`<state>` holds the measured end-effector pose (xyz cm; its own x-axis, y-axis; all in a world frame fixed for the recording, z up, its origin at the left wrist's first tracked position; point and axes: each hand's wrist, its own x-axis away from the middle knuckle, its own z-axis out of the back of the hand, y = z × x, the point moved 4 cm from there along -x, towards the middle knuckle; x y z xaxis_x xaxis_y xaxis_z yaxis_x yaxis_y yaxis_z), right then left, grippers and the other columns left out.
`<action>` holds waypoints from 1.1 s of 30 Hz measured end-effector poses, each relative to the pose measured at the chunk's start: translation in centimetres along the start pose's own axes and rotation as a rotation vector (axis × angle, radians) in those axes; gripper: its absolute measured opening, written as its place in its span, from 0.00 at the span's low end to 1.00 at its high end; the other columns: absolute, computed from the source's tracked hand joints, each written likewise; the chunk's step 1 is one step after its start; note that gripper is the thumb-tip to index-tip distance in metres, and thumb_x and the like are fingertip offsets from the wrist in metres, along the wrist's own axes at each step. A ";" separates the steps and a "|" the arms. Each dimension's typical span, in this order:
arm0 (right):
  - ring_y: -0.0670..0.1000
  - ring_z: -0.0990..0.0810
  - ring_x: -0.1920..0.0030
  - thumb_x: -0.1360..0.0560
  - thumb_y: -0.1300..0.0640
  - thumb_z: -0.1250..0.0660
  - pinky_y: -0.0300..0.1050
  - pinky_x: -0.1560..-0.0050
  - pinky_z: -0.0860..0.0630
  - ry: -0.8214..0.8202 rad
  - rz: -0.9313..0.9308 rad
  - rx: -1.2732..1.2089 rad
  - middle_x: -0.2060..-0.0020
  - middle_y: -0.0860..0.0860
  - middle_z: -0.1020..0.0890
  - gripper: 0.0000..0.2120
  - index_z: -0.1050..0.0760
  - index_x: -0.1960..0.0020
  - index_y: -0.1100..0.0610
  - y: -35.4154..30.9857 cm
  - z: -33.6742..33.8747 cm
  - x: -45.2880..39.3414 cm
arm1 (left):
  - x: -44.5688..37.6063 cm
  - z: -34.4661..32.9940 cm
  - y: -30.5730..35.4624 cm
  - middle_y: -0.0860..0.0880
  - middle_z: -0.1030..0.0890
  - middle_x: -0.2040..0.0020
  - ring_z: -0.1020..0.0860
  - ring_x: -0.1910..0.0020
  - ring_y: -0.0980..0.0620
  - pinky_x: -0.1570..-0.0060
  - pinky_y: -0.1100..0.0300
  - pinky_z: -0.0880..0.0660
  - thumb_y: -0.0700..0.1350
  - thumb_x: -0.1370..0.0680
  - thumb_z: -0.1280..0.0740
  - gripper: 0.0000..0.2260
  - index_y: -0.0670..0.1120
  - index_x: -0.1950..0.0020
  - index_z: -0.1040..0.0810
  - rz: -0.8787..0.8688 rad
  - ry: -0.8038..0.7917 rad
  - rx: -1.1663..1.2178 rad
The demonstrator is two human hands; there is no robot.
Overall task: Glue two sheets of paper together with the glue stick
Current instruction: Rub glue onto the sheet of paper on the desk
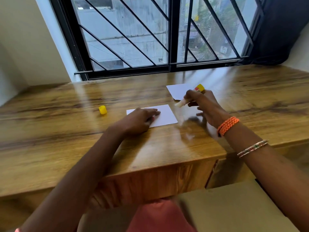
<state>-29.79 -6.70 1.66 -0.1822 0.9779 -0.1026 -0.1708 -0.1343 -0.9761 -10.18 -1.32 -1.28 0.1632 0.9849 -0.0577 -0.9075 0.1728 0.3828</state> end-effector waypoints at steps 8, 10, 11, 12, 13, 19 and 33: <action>0.54 0.18 0.52 0.29 0.53 0.30 0.43 0.64 0.26 0.047 0.032 0.045 0.53 0.56 0.16 0.06 0.21 0.56 0.56 0.1 -3.1 -3.7 | 0.6 -1.0 2.1 0.49 0.41 0.23 0.38 0.27 0.48 0.31 0.54 0.40 0.42 0.21 0.45 0.24 0.50 0.24 0.42 0.151 0.009 -0.353; 0.52 0.19 0.53 0.30 0.52 0.30 0.39 0.65 0.33 0.062 0.028 0.080 0.54 0.54 0.16 0.06 0.21 0.58 0.54 0.2 -3.4 -4.1 | 1.0 -0.9 2.6 0.46 0.33 0.28 0.33 0.30 0.46 0.35 0.54 0.36 0.44 0.21 0.45 0.21 0.48 0.27 0.36 0.202 0.031 -0.411; 0.51 0.19 0.54 0.30 0.52 0.30 0.39 0.65 0.34 0.065 0.034 0.082 0.55 0.54 0.16 0.06 0.21 0.59 0.54 0.2 -3.5 -4.3 | 1.4 -0.7 2.8 0.45 0.30 0.31 0.30 0.34 0.44 0.39 0.54 0.33 0.45 0.21 0.45 0.19 0.47 0.30 0.32 0.227 0.042 -0.447; 0.51 0.20 0.57 0.30 0.52 0.30 0.40 0.64 0.32 0.072 0.042 0.082 0.56 0.53 0.16 0.07 0.21 0.58 0.55 0.2 -3.6 -4.4 | 1.7 -0.4 3.2 0.44 0.28 0.34 0.29 0.36 0.43 0.42 0.55 0.32 0.46 0.21 0.44 0.16 0.46 0.34 0.29 0.249 0.053 -0.489; 0.50 0.21 0.58 0.31 0.52 0.30 0.41 0.63 0.30 0.073 0.055 0.084 0.58 0.53 0.17 0.08 0.20 0.57 0.57 0.0 -3.8 -4.6 | 2.0 -0.1 3.5 0.44 0.28 0.36 0.28 0.38 0.42 0.45 0.55 0.32 0.47 0.21 0.45 0.16 0.45 0.36 0.27 0.267 0.063 -0.530; 0.52 0.24 0.62 0.31 0.52 0.29 0.47 0.62 0.28 0.053 0.110 0.135 0.65 0.54 0.20 0.10 0.21 0.59 0.59 -0.8 -5.5 -5.9 | 1.1 1.3 2.7 0.44 0.28 0.35 0.27 0.38 0.43 0.46 0.54 0.32 0.52 0.19 0.47 0.18 0.45 0.36 0.28 0.400 0.069 -0.593; 0.55 0.18 0.54 0.30 0.54 0.28 0.52 0.51 0.22 -0.083 0.320 0.342 0.58 0.56 0.15 0.10 0.18 0.54 0.59 0.4 -8.9 -8.2 | -0.9 0.9 -0.6 0.44 0.26 0.36 0.26 0.39 0.43 0.48 0.52 0.30 0.49 0.19 0.47 0.18 0.45 0.31 0.37 0.438 0.221 -0.533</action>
<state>-19.75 -13.35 0.41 -0.3522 0.8644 -0.3589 -0.3995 -0.4856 -0.7776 -9.43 -2.37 -0.63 -0.2899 0.9339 -0.2091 -0.9460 -0.3127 -0.0849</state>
